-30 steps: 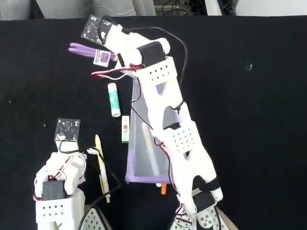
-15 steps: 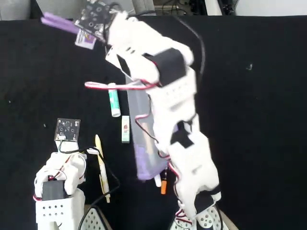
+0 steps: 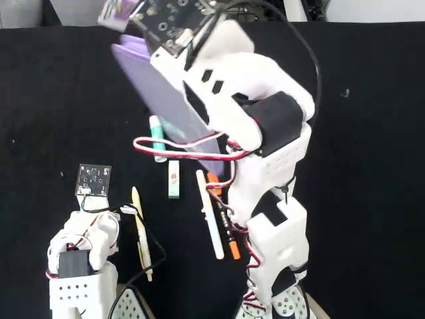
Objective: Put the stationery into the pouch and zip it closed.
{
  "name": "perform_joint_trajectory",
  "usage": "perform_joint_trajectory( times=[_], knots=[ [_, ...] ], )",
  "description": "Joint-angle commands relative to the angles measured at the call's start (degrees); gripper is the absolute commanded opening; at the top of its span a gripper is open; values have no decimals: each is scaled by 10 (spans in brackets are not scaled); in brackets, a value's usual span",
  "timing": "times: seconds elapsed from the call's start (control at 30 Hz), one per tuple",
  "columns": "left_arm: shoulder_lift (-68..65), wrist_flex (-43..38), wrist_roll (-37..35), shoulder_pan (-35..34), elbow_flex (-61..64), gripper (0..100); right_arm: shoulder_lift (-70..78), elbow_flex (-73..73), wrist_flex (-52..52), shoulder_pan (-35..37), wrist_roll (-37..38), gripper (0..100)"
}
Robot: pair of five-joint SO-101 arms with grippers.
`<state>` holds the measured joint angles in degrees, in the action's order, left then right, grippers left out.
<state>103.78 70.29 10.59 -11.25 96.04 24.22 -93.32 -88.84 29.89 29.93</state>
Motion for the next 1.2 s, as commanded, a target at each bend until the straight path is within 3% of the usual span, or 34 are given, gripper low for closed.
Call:
perform_joint_trajectory(
  times=[0.0,0.27,0.5,0.77,0.87,1.17],
  knots=[
    [4,-9,-4,2,14,30,28,-21,91,-36,-7,11],
    [4,-9,-4,2,14,30,116,-21,173,-35,-8,11],
    [4,-9,-4,2,14,30,161,-24,55,-34,-8,11],
    [4,-9,-4,2,14,30,123,-24,-107,15,-8,11],
    [4,-9,-4,2,14,30,99,-22,-123,40,-17,11],
    [4,-9,-4,2,14,30,58,-22,-123,91,-136,11]
  ],
)
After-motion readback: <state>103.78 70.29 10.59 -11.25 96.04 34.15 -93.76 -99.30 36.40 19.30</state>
